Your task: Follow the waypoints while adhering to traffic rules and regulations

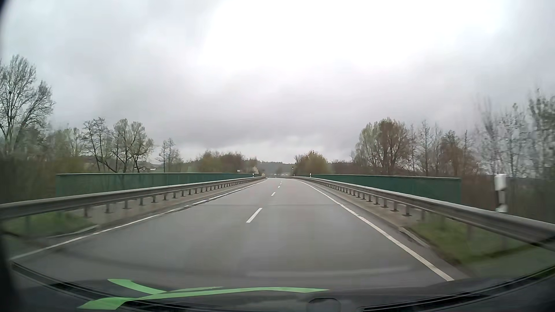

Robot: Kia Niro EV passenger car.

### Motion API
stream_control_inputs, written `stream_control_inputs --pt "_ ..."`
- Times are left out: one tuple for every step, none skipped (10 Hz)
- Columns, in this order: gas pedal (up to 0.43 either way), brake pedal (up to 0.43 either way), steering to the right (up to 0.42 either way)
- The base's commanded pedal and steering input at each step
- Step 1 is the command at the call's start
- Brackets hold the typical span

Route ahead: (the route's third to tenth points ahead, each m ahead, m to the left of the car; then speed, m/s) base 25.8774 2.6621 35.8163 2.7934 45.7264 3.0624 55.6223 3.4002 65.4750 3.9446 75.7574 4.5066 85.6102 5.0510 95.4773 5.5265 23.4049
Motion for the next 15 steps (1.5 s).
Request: stream_control_inputs --pt "0.189 0.000 -0.004" --pt "0.197 0.000 -0.004" --pt "0.209 0.000 -0.004" --pt "0.220 0.000 -0.004" --pt "0.220 0.000 -0.004" --pt "0.197 0.000 -0.004" --pt "0.177 0.000 -0.004" --pt "0.177 0.000 -0.004" --pt "0.169 0.000 -0.004" --pt "0.150 0.000 -0.004" --pt "0.150 0.000 -0.004" --pt "0.157 0.000 -0.005" --pt "0.169 0.000 -0.004" --pt "0.177 0.000 -0.004" --pt "0.189 0.000 -0.005"
